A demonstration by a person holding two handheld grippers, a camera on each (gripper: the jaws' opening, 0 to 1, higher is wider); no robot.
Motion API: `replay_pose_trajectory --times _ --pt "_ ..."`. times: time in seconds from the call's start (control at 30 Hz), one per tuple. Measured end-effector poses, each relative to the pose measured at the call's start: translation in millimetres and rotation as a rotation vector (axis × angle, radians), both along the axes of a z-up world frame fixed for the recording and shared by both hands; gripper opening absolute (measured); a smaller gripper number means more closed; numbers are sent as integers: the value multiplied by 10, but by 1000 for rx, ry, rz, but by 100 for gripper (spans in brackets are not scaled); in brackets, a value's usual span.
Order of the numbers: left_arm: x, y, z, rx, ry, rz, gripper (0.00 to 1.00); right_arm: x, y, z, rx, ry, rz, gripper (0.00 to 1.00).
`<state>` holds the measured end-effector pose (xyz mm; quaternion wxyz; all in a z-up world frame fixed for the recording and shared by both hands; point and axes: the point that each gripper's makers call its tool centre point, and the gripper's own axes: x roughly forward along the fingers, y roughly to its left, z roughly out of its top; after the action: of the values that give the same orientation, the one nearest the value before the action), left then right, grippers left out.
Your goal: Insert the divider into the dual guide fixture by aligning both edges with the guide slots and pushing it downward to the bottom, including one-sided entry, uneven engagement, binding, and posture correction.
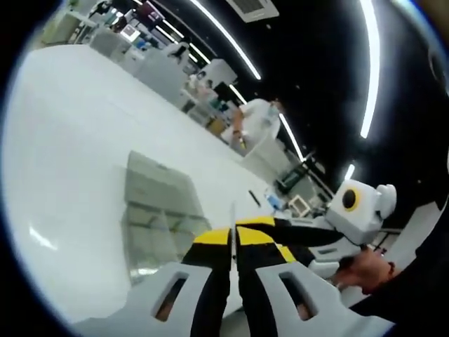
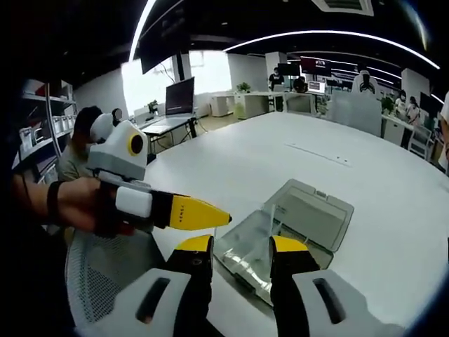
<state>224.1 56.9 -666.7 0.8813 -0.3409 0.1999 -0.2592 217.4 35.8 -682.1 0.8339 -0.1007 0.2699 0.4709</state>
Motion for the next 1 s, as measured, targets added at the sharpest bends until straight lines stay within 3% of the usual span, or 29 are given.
replay_pose_trajectory --times 0.37,0.67,1.0 --pt "14 39 51 79 -45 -19 0 -21 31 -16 -32 -3 63 28" --pt "-32 104 24 206 -87 -45 0 37 -53 -2 -67 -22 86 26" --pt "-130 64 -59 323 -100 -95 0 67 -55 28 -112 -81 169 25"
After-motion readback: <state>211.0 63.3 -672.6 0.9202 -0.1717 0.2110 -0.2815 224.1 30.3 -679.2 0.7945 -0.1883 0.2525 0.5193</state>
